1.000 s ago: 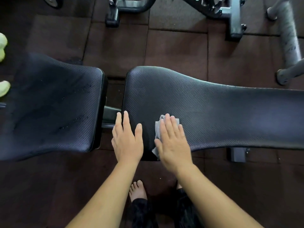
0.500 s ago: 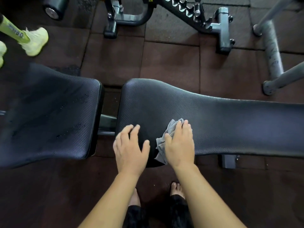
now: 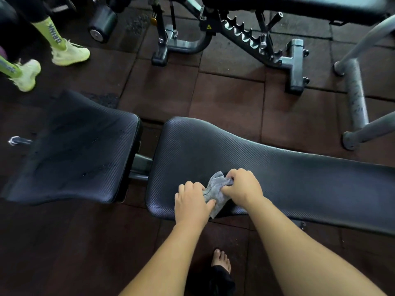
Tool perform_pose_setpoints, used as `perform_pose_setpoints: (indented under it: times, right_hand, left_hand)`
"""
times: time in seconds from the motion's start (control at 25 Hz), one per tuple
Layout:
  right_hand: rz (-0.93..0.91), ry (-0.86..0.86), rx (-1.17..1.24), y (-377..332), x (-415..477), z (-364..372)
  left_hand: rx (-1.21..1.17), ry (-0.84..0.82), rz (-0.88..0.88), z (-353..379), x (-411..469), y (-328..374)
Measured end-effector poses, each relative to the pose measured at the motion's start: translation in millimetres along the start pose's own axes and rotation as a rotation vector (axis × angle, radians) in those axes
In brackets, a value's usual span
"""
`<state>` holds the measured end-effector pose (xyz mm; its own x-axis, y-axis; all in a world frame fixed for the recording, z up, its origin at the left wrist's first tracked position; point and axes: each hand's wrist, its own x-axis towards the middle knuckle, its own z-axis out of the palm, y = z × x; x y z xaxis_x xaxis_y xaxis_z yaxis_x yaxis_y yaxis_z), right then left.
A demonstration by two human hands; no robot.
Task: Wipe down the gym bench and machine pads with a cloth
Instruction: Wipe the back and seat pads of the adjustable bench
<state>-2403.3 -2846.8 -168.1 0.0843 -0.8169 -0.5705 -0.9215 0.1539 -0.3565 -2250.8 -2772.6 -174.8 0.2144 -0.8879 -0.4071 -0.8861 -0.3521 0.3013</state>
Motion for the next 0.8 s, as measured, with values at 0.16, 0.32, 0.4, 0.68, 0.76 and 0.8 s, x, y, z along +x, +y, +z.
perform_pose_setpoints:
  times: [0.16, 0.32, 0.4, 0.68, 0.76, 0.8]
  right_hand:
    - [-0.051, 0.034, 0.002, -5, -5, 6]
    - [-0.053, 0.030, 0.086, -38, -2, 12]
    - [-0.070, 0.032, 0.127, -75, 5, 17]
    - [-0.177, 0.050, 0.030, -238, 34, 33]
    - [-0.208, 0.080, 0.043, -280, 47, 36]
    - [-0.222, 0.098, 0.059, -298, 56, 37]
  left_hand:
    - [-0.069, -0.007, -0.034, -2, -4, -4]
    - [-0.179, -0.014, -0.066, -20, -1, -31]
    - [-0.226, -0.010, -0.084, -39, 8, -59]
    - [-0.247, -0.015, -0.083, -119, 52, -182]
    - [-0.251, -0.001, -0.070, -136, 67, -208]
    - [-0.265, 0.008, -0.069, -142, 76, -219]
